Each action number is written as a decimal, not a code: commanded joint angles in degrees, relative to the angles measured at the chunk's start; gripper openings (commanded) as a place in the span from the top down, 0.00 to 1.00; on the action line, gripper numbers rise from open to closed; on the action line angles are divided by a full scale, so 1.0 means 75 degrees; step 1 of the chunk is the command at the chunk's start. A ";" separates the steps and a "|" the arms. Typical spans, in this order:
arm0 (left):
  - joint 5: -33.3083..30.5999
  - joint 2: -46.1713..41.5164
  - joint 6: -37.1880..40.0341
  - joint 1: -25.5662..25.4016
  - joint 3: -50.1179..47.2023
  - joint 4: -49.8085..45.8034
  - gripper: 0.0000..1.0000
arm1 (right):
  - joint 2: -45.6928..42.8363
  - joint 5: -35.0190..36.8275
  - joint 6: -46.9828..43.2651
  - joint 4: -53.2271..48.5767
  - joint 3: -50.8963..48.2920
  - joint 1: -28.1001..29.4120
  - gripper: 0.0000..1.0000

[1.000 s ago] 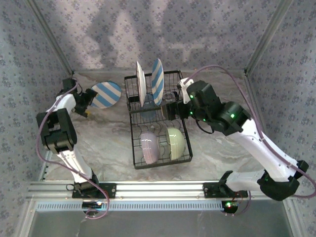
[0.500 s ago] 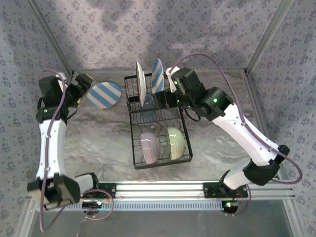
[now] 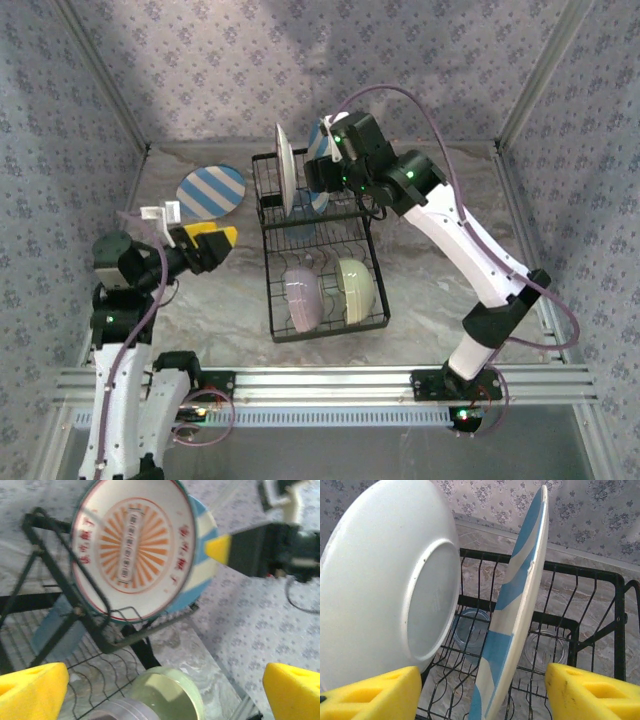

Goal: Unload the mixed dishes from the dish rack

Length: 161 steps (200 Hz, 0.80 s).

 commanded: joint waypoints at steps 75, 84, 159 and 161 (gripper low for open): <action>-0.0259 -0.0473 -0.0332 -0.0103 -0.0677 0.1529 0.01 | 0.0429 0.0815 0.0166 -0.0186 0.0595 0.0030 0.58; -0.0306 -0.0476 -0.0358 -0.0103 -0.0690 0.1551 0.01 | 0.0456 0.0953 0.0174 -0.0217 0.0625 0.0050 0.61; -0.0368 -0.0485 -0.0303 -0.0103 -0.0644 0.1425 0.01 | 0.0945 0.1959 0.0128 -0.0683 0.1344 0.0321 0.80; -0.0377 -0.0485 -0.0303 -0.0103 -0.0644 0.1425 0.01 | 0.0967 0.2000 0.0138 -0.0691 0.1372 0.0337 0.81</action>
